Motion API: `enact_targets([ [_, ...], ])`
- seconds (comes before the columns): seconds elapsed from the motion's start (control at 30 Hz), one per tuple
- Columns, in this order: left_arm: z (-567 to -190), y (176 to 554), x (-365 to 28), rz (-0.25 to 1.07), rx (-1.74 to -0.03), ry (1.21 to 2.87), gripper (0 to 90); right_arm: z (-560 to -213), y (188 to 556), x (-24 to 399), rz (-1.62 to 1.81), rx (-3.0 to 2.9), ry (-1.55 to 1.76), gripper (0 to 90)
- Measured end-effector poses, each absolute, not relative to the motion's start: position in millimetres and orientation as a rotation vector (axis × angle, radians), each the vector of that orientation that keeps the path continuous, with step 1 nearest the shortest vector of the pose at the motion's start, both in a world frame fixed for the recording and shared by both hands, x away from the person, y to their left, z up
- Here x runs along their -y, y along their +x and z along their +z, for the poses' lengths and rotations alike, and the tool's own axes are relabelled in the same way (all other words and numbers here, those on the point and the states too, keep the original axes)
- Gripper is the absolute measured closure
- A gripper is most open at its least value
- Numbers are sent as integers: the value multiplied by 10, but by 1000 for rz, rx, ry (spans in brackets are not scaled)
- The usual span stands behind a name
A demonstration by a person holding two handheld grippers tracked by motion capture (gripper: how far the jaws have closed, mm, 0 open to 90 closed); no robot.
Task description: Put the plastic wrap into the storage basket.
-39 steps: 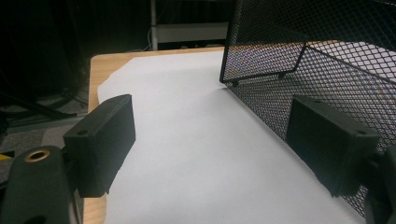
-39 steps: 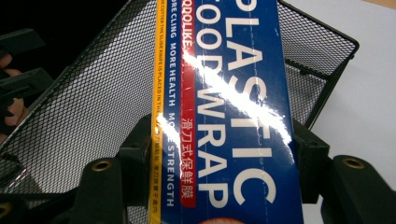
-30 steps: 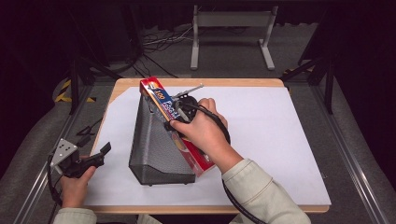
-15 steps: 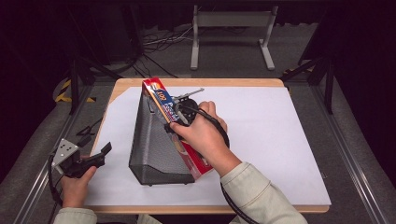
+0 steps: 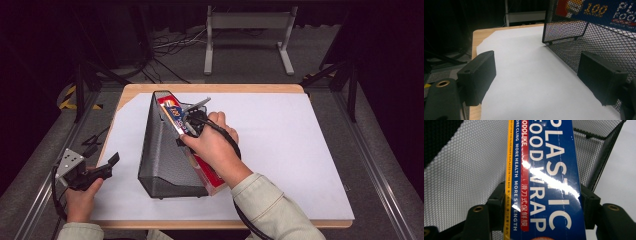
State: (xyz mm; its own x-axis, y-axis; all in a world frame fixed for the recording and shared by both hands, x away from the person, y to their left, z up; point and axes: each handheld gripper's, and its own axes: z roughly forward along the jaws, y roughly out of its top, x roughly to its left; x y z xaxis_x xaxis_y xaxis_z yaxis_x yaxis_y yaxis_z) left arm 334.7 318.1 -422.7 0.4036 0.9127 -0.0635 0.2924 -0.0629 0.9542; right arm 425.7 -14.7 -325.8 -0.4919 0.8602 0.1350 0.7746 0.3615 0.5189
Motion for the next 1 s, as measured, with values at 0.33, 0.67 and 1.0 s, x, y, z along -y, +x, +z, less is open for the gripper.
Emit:
enact_targets([
  [0.33, -4228, 3346, -3187, 727, -1093, 1596, 163, -3414, 4316, 64, 715, -2495, 1500, 398],
  [0.67, -4233, 3349, -3180, 725, -1096, 1602, 164, -3470, 4366, 42, 657, -2522, 1520, 396],
  [1.0, -4235, 3350, -3181, 725, -1098, 1599, 165, -3404, 4335, 46, 766, -2508, 1448, 260],
])
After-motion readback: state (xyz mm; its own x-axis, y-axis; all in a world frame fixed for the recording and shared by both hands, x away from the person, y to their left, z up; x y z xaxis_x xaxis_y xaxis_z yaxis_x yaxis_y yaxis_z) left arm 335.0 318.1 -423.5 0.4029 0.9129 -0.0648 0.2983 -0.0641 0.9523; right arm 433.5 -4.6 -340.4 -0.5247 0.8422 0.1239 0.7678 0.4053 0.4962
